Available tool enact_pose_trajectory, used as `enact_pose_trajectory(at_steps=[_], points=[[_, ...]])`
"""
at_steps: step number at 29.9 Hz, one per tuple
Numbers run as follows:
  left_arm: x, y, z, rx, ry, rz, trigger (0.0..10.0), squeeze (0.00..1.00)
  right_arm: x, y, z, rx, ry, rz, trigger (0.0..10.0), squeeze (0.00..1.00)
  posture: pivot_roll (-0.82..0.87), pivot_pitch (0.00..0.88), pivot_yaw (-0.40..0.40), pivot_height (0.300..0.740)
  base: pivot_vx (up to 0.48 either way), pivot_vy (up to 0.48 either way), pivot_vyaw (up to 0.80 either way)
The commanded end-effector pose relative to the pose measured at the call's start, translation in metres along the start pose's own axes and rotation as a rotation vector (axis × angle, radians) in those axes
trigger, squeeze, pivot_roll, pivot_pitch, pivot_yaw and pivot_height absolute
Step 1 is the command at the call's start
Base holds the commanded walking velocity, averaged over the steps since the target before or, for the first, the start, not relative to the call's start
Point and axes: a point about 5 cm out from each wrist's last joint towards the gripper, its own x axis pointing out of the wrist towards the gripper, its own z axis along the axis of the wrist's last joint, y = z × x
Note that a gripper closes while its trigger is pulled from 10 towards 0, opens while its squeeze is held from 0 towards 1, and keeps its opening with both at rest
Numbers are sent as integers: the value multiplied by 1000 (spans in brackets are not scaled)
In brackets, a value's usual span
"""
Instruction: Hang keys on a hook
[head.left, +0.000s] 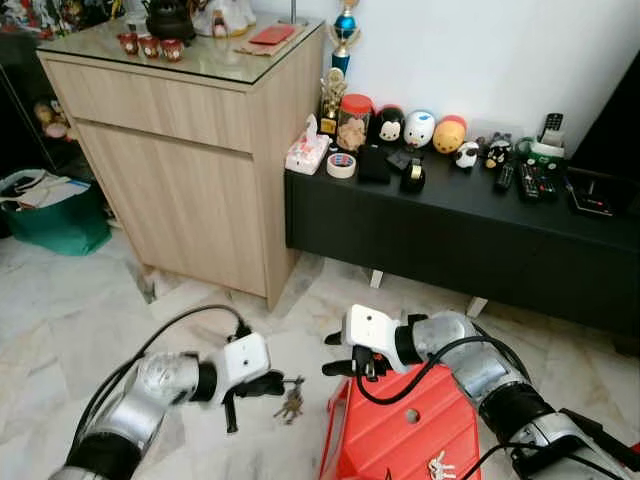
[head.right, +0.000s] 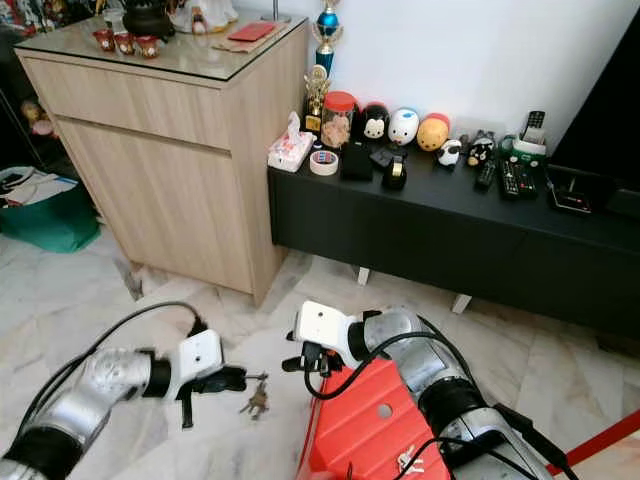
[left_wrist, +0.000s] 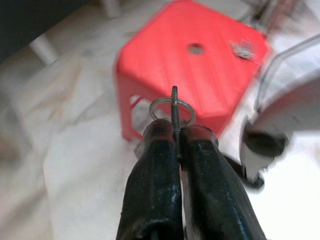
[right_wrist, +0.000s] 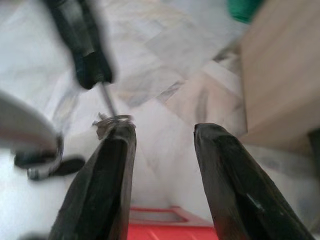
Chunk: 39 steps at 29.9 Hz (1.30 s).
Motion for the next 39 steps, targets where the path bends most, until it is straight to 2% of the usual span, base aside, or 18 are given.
enact_pose_trajectory(at_steps=[1, 3, 4, 5, 8, 10, 11, 13, 15, 16, 18, 19, 24, 26, 30, 33, 37, 39], points=[[1, -2, -10, -115, -33, 108, 10000, 0, -4, -1, -15, 140, -27, -91, 10000, 0, 67, 0, -92, 740, 0, 0, 0], [2, -4, -14, -153, -41, 144, 10000, 0, -4, -1, -19, 183, -39, -119, 10000, 0, 67, 0, -92, 740, 0, 0, 0], [7, -9, -31, -304, -53, 302, 10000, 0, -2, 2, -38, 361, -63, -255, 10000, 0, 63, 0, -89, 740, 0, 0, 0], [9, -12, -39, -366, -48, 382, 10000, 0, 0, 7, -49, 458, -59, -321, 10000, 0, 63, 0, -89, 740, 0, 0, 0], [9, -17, -58, -465, 38, 534, 10000, 0, 0, 13, -68, 577, -18, -468, 10000, 0, 60, 0, -86, 740, 0, 0, 0], [3, -25, -81, -610, 135, 724, 10000, 0, -3, 28, -97, 826, 36, -677, 10000, 0, 56, 0, -82, 740, 0, 0, 0], [2, -28, -86, -630, 150, 751, 10000, 0, -3, 37, -106, 888, 56, -706, 10000, 0, 52, 0, -81, 740, 0, 0, 0], [-1, -34, -94, -651, 196, 784, 10000, 0, -3, 53, -121, 957, 101, -755, 10000, 0, 64, 0, -73, 740, 0, 0, 0], [-3, -37, -99, -662, 229, 799, 10000, 0, -3, 58, -125, 994, 107, -789, 10000, 0, 64, 0, -69, 740, 0, 0, 0], [-7, -41, -106, -766, 235, 856, 10000, 0, -4, 68, -133, 1046, 127, -824, 10000, 0, 63, 0, -64, 740, 0, 0, 0], [-8, -42, -108, -796, 236, 872, 10000, 0, -4, 71, -135, 1058, 134, -832, 10000, 0, 59, 0, -59, 740, 0, 0, 0], [-9, -44, -111, -826, 241, 896, 10000, 0, -4, 79, -141, 1067, 170, -835, 10000, 0, 54, 0, -56, 740, 0, 0, 0], [-4, -57, -116, -838, 300, 882, 10000, 0, -8, 93, -152, 1151, 190, -890, 10000, 0, 53, 0, -48, 740, 0, 0, 0], [-3, -64, -120, -841, 344, 865, 10000, 0, -10, 100, -158, 1129, 239, -905, 10000, 0, 47, 0, -38, 740, 0, 0, 0], [-7, -72, -127, -881, 374, 877, 10000, 0, -12, 105, -161, 1146, 240, -922, 10000, 0, 41, 0, -34, 740, 0, 0, 0], [-13, -76, -134, -905, 398, 876, 10000, 0, -11, 113, -164, 1064, 294, -866, 10000, 0, 38, 0, -34, 740, 0, 0, 0], [-16, -79, -137, -920, 402, 880, 10000, 0, -14, 121, -170, 1073, 325, -882, 10000, 0, 47, 0, -42, 740, 0, 0, 0], [-19, -79, -139, -930, 402, 890, 10000, 0, -22, 117, -174, 1176, 278, -968, 10000, 0, 48, 0, -43, 740, 0, 0, 0]])
